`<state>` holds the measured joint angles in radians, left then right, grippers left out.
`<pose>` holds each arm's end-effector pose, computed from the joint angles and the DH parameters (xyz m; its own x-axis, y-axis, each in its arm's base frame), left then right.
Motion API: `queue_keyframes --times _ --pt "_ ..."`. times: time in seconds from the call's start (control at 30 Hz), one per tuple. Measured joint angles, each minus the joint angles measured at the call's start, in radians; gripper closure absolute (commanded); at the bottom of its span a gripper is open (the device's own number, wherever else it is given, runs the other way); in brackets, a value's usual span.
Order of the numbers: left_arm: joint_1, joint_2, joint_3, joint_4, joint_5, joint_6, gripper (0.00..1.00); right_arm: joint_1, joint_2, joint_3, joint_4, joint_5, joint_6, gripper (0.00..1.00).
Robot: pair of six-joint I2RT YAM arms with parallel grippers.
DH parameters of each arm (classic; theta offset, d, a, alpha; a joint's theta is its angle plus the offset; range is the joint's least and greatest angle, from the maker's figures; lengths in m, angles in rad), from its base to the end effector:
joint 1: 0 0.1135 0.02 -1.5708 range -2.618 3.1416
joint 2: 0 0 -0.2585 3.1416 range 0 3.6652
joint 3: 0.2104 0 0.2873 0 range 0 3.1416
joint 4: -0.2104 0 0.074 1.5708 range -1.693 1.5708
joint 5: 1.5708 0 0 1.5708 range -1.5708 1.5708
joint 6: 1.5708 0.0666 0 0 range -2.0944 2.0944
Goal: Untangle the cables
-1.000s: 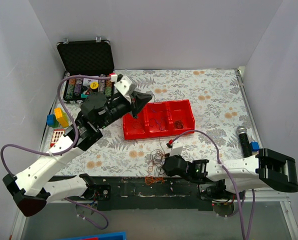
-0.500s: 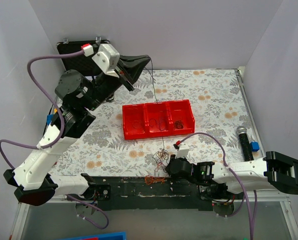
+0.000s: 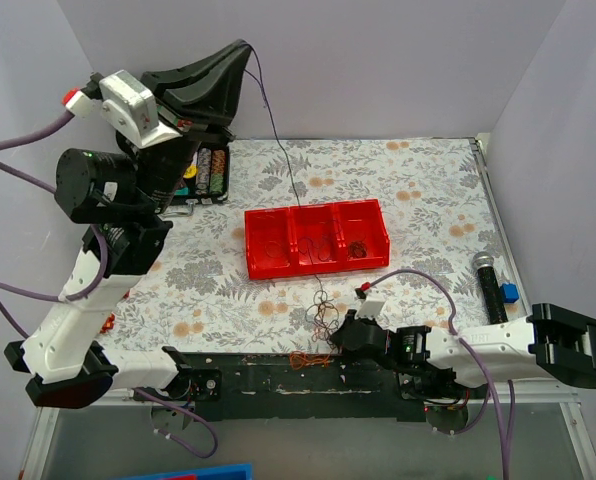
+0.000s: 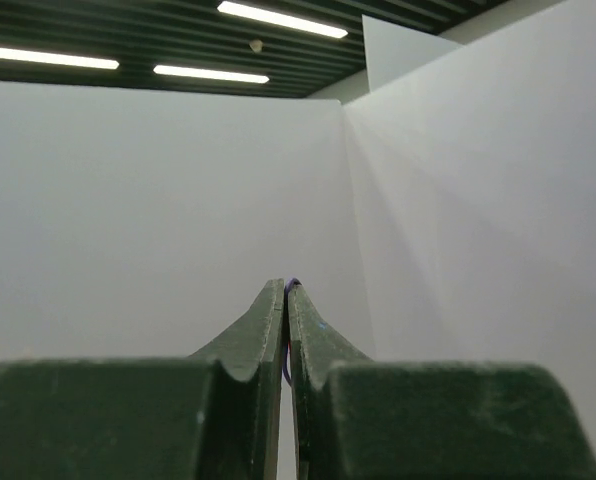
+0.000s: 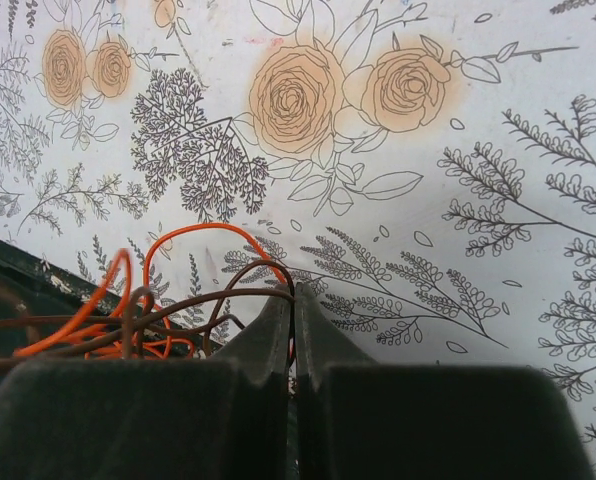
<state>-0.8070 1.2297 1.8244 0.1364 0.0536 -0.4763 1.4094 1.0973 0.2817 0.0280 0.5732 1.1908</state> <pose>0.1615 -0.1738 0.6580 0.0671 -0.7320 -0.6780 0.8772 0.3671 -0.3095 0.0726 0.2213 0.0880 -0.7552 0.2167 -0.6186 -0.1790 0.8397 0.5127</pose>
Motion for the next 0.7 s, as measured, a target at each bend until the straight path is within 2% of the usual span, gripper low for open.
queue_keyframes --times 0.3,0.53,0.7 --pt "0.0 0.027 0.024 0.231 -0.103 0.146 1.0 0.013 -0.056 -0.037 -0.017 -0.001 0.088 0.99" --pt "0.0 0.119 0.163 0.429 -0.142 0.322 1.0 0.019 -0.071 -0.049 -0.023 0.004 0.142 0.99" --pt "0.0 0.141 0.232 0.454 -0.143 0.376 1.0 0.026 -0.063 -0.041 -0.033 0.013 0.149 0.99"
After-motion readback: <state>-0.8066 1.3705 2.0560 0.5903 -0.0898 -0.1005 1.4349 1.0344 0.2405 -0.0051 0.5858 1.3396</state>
